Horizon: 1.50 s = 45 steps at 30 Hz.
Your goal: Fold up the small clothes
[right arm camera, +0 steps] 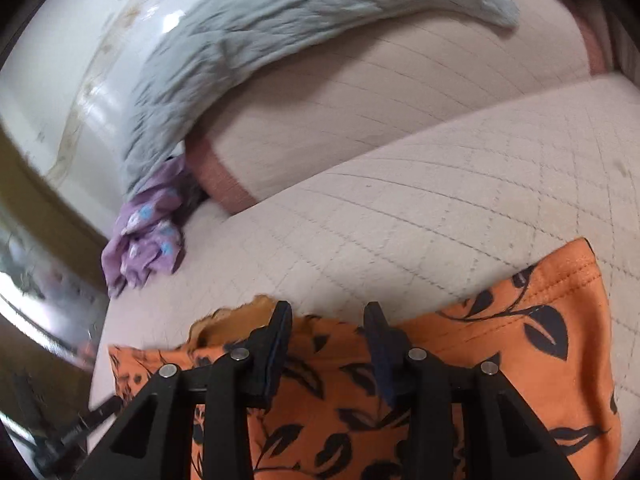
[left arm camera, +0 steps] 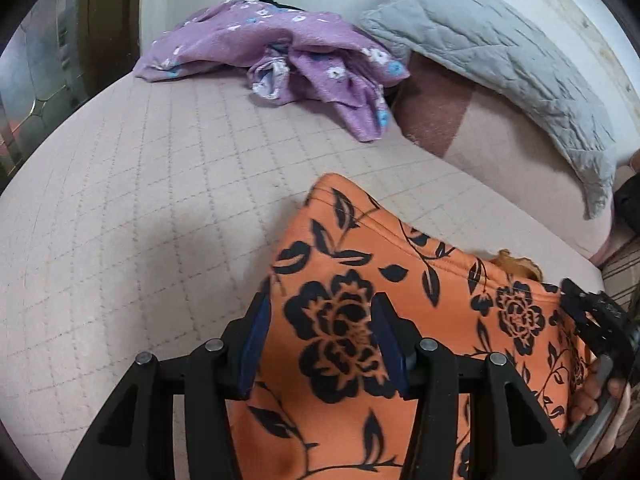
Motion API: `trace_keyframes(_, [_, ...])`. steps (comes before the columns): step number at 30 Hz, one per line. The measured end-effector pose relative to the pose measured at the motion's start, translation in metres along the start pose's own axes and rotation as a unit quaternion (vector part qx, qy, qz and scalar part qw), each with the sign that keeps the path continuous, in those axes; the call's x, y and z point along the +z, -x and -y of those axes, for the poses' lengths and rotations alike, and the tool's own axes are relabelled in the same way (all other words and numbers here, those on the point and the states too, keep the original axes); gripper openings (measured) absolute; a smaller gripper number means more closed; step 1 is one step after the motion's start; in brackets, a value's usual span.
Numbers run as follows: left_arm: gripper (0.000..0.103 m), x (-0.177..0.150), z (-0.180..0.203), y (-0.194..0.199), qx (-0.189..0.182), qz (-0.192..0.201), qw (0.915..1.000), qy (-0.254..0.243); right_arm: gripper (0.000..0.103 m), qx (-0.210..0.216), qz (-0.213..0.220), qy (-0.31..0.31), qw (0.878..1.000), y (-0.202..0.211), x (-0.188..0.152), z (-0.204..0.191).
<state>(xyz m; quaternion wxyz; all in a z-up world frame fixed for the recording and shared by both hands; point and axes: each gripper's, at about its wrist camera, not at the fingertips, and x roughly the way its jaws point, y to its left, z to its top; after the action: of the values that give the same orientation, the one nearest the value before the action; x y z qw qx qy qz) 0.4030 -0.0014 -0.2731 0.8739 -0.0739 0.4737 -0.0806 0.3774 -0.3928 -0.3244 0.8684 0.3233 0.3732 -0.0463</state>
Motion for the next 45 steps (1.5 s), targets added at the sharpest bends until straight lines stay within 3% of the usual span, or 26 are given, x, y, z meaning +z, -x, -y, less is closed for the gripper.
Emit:
trace_keyframes(3, [0.053, 0.001, -0.006, 0.008, 0.044, 0.003, 0.999, -0.006, 0.043, 0.013, 0.003, -0.002, 1.0, 0.023, -0.007, 0.006])
trace_keyframes(4, [0.053, -0.001, -0.009, 0.011, 0.054, 0.002, 0.9985, -0.005, 0.047, 0.015, -0.001, 0.002, 1.0, 0.037, -0.013, 0.009])
trace_keyframes(6, [0.055, -0.005, -0.014, 0.018, 0.065, -0.002, 0.9979, 0.0, 0.066, 0.019, -0.013, -0.006, 1.0, 0.063, -0.025, 0.017])
trace_keyframes(7, [0.057, -0.01, -0.019, 0.023, 0.068, -0.004, 0.9976, 0.006, 0.067, 0.021, -0.016, -0.012, 1.0, 0.077, -0.031, 0.021])
trace_keyframes(13, [0.058, -0.051, -0.028, 0.033, 0.123, -0.037, 0.9916, -0.012, 0.068, 0.037, -0.032, -0.045, 0.998, 0.141, -0.075, 0.038])
trace_keyframes(14, [0.058, -0.059, -0.027, 0.03, 0.125, -0.05, 0.9906, -0.025, 0.068, 0.036, -0.039, -0.046, 0.998, 0.143, -0.082, 0.038])
trace_keyframes(17, [0.061, -0.076, -0.023, 0.039, 0.141, -0.035, 0.9878, -0.055, 0.064, 0.0, -0.093, -0.052, 0.994, 0.129, -0.102, 0.049])
trace_keyframes(20, [0.061, -0.09, -0.024, 0.057, 0.119, -0.03, 0.9907, -0.059, 0.064, 0.001, -0.094, -0.069, 0.993, 0.135, -0.111, 0.053])
trace_keyframes(24, [0.066, -0.108, -0.025, 0.086, 0.076, -0.009, 0.9957, -0.053, 0.066, 0.058, -0.069, -0.088, 0.992, 0.17, -0.123, 0.048])
trace_keyframes(29, [0.075, -0.127, -0.03, 0.089, -0.022, -0.044, 0.9987, -0.01, 0.068, 0.083, -0.093, -0.146, 0.981, 0.184, -0.154, 0.059])
trace_keyframes(34, [0.078, -0.134, -0.048, 0.066, -0.093, -0.095, 0.9862, 0.098, 0.075, 0.084, -0.093, -0.233, 0.964, 0.173, -0.167, 0.08])
trace_keyframes(39, [0.079, -0.128, -0.049, 0.058, -0.115, -0.059, 0.9788, 0.158, 0.075, 0.102, -0.063, -0.312, 0.943, 0.144, -0.163, 0.105])
trace_keyframes(42, [0.078, -0.122, -0.048, 0.049, -0.126, -0.031, 0.9733, 0.189, 0.075, 0.109, -0.04, -0.305, 0.945, 0.141, -0.156, 0.107])
trace_keyframes(44, [0.061, -0.117, -0.043, 0.044, -0.122, -0.018, 0.9738, 0.191, 0.075, 0.112, -0.02, -0.305, 0.946, 0.137, -0.151, 0.11])
trace_keyframes(45, [0.045, -0.113, -0.041, 0.042, -0.115, -0.02, 0.9769, 0.179, 0.071, 0.114, -0.015, -0.303, 0.946, 0.136, -0.149, 0.112])
